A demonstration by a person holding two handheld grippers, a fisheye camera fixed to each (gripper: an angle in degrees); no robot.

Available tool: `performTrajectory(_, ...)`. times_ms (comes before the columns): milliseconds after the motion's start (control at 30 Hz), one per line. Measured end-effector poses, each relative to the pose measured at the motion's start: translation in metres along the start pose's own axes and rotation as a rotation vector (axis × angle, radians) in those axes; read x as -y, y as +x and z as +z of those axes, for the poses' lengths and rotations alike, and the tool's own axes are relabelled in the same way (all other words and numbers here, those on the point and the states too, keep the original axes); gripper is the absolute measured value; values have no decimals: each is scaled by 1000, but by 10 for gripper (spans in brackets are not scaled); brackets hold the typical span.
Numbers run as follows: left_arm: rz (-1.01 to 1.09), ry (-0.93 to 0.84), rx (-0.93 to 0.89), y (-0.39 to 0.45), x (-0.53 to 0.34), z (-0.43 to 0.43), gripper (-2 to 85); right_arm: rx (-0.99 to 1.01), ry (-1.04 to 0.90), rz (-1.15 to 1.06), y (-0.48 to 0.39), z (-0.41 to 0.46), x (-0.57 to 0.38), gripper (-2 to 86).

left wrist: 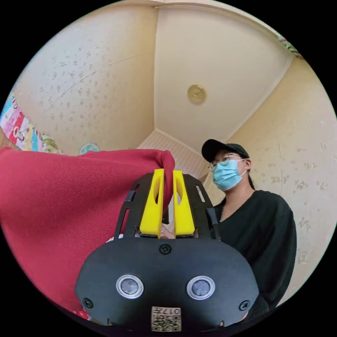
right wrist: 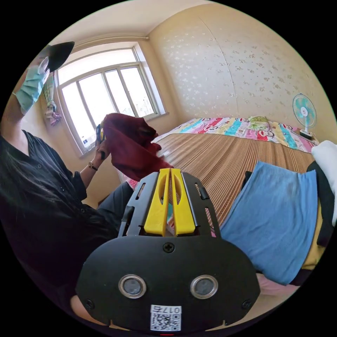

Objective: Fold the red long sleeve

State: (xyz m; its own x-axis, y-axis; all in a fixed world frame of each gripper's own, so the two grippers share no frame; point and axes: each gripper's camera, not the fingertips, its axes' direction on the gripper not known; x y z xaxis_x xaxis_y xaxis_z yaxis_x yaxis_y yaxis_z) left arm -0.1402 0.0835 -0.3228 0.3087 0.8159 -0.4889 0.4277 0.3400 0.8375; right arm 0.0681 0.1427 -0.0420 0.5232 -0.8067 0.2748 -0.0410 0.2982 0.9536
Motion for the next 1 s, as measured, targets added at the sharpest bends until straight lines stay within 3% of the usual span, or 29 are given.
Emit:
performTrajectory(300,32,-176,-88,66,43,83,48,61,9,-64,-30,48,28,131)
performTrajectory(433,-45,-109,-120,66,38,100,49,415,-291,-100,-60,129,10,164)
performTrajectory(467,-52,-101,-110,67,38,100,49,468,-290,-95,-70,132,1,165)
performTrajectory(600,-55,-103,-61,86,42,99,49,560,-87,66,-49,88,-29,156)
performTrajectory(667,-51,-119,-64,93,42,106,49,702,94,72,-32,42,-50,160)
performTrajectory(733,-32,-142,-89,101,42,119,49,666,91,6,-43,19,-55,172)
performTrajectory(800,-28,-146,-75,105,41,128,49,631,-32,-91,-69,17,-51,187)
performTrajectory(867,-24,-138,-56,107,41,135,49,714,-134,-189,-107,28,-48,195)
performTrajectory(933,-26,-133,-76,109,42,140,49,696,-191,-190,-127,45,-50,175)
performTrajectory(1000,-4,-150,-68,117,45,142,49,594,-227,-178,-133,56,-51,101)
